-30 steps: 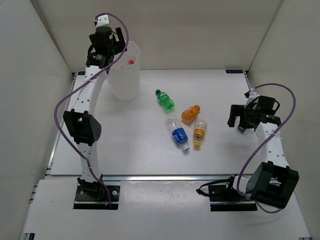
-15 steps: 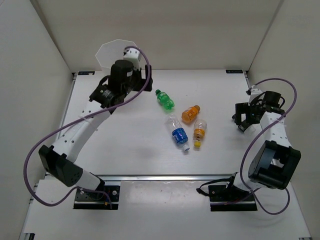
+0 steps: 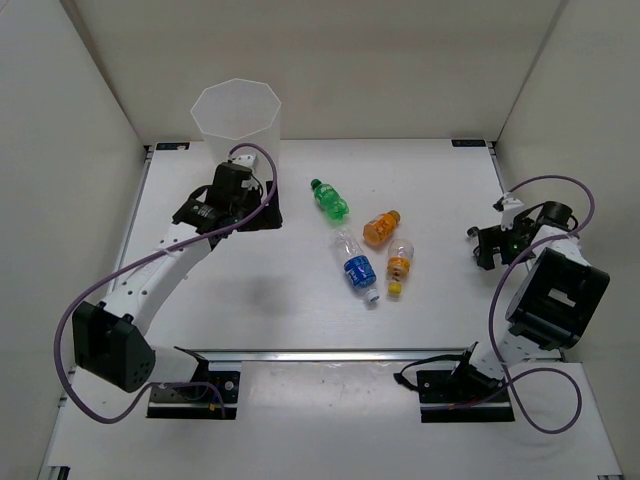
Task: Put the plastic bottles in the bin
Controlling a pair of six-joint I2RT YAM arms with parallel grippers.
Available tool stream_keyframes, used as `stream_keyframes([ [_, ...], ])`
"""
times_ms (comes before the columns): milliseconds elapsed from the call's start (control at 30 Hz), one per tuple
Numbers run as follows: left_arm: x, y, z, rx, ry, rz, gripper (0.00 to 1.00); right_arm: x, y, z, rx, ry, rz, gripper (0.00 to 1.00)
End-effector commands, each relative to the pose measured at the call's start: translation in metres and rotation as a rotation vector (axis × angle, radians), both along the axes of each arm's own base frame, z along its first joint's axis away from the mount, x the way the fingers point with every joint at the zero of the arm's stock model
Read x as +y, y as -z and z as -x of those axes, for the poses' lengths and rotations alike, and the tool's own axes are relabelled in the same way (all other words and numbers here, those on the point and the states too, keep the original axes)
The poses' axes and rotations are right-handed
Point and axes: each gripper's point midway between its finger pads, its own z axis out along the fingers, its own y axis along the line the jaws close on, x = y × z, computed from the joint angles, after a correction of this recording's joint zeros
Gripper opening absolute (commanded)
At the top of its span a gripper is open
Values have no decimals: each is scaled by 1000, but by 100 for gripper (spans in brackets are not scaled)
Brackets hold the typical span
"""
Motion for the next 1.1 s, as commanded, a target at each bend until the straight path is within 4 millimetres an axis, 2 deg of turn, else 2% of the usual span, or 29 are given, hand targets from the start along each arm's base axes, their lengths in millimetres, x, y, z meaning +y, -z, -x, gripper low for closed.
stream_keyframes([
  [0, -1, -15, 6, -24, -10, 59, 99, 12, 2, -22, -92, -102, -2, 93],
  [100, 1, -13, 7, -17, -16, 59, 99, 15, 13, -22, -66, -109, 33, 91],
  [167, 3, -12, 9, -14, -28, 69, 99, 15, 13, -26, -69, -98, 44, 88],
  [300, 0, -15, 11, -19, -20, 108, 99, 17, 15, -26, -74, -75, 16, 69],
  [333, 0, -14, 11, -16, -20, 107, 99, 20, 11, -30, -91, -91, 20, 65],
  [367, -1, -17, 10, -22, -20, 119, 99, 22, 9, -28, -92, -90, 23, 58],
  [433, -11, -22, 7, -37, 3, 135, 99, 33, -2, -33, -116, -124, 36, 48],
  [467, -10, -21, 4, -27, -15, 146, 99, 42, -16, -40, -149, -155, 45, 47],
  [500, -22, -28, 5, -31, 24, 180, 98, 48, -27, -41, -171, -166, 52, 44],
  [567, -41, -35, 1, -47, 66, 237, 98, 82, -49, -50, -222, -263, 45, 41],
  [600, -53, -42, 2, -65, 99, 263, 99, 92, -64, -53, -262, -274, 45, 38],
  [633, -62, -43, 1, -65, 104, 285, 99, 116, -71, -57, -284, -320, 25, 36],
  [667, -74, -50, -1, -75, 113, 319, 99, 130, -84, -56, -321, -347, 9, 36],
  [700, -85, -57, -2, -83, 124, 340, 98, 173, -100, -53, -372, -440, -42, 35],
  [733, -96, -67, -2, -102, 148, 361, 99, 192, -113, -50, -410, -471, -72, 35],
  [767, -105, -66, -1, -97, 163, 362, 99, 218, -118, -47, -437, -531, -92, 34],
  [800, -111, -73, -4, -125, 161, 382, 99, 235, -125, -39, -459, -548, -122, 34],
  [833, -118, -78, -5, -150, 157, 395, 98, 258, -142, -34, -510, -584, -153, 33],
  [900, -127, -83, -6, -179, 141, 431, 99, 297, -157, -21, -563, -649, -248, 35],
  [1000, -140, -91, -1, -222, 144, 489, 99, 326, -176, -7, -565, -661, -356, 37],
  [1067, -151, -96, 6, -276, 135, 493, 99, 347, -179, 5, -546, -683, -382, 39],
])
